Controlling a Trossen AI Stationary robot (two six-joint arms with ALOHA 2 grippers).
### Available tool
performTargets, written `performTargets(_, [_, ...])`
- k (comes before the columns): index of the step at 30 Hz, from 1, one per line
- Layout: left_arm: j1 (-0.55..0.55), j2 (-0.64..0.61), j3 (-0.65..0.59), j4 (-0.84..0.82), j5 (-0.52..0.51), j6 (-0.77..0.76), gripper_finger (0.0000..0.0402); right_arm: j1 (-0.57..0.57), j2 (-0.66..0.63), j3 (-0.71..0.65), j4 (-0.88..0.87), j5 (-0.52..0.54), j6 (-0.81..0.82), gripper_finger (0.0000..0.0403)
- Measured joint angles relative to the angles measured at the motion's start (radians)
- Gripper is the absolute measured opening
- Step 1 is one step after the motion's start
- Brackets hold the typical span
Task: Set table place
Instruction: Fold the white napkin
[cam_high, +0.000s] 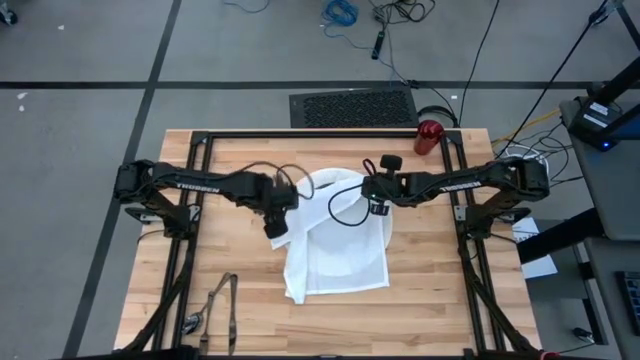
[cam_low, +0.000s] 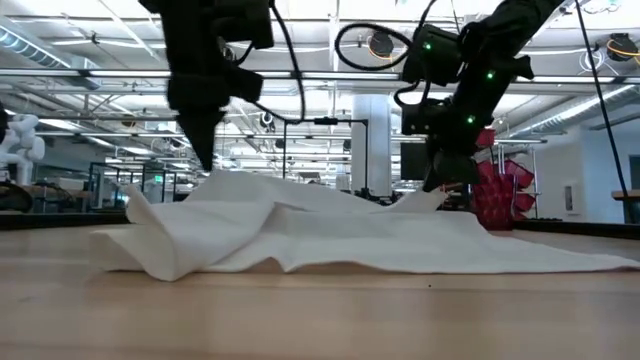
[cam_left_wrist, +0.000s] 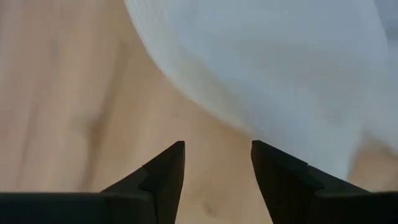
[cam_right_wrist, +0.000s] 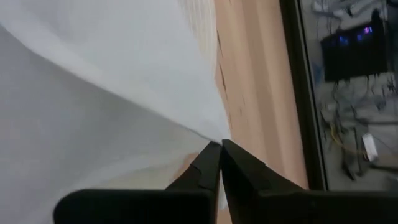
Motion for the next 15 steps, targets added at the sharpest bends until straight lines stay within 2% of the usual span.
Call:
performTargets(4, [-0.074, 0.0, 0.0, -0.14, 0.005, -0.141, 0.0173, -0.002, 0.0, 0.0, -0.057, 0.005, 0.038, 0.0])
performTargets(7, [-0.15, -0.002, 0.0, -0.18, -0.004, -0.27, 0.0173, -0.002, 0.0, 0.0, -0.068, 0.004, 0.054, 0.0])
performTargets(12, [-0.323, -0.002, 0.0, -0.104, -0.062, -0.34, 0.0173, -0.002, 0.0, 0.0, -0.069, 0.002, 0.074, 0.0])
performTargets(15, [-0.419, -0.002, -0.016, 0.008, -0.144, -0.339, 0.0173, -0.003, 0.0, 0.0, -0.069, 0.002, 0.075, 0.0])
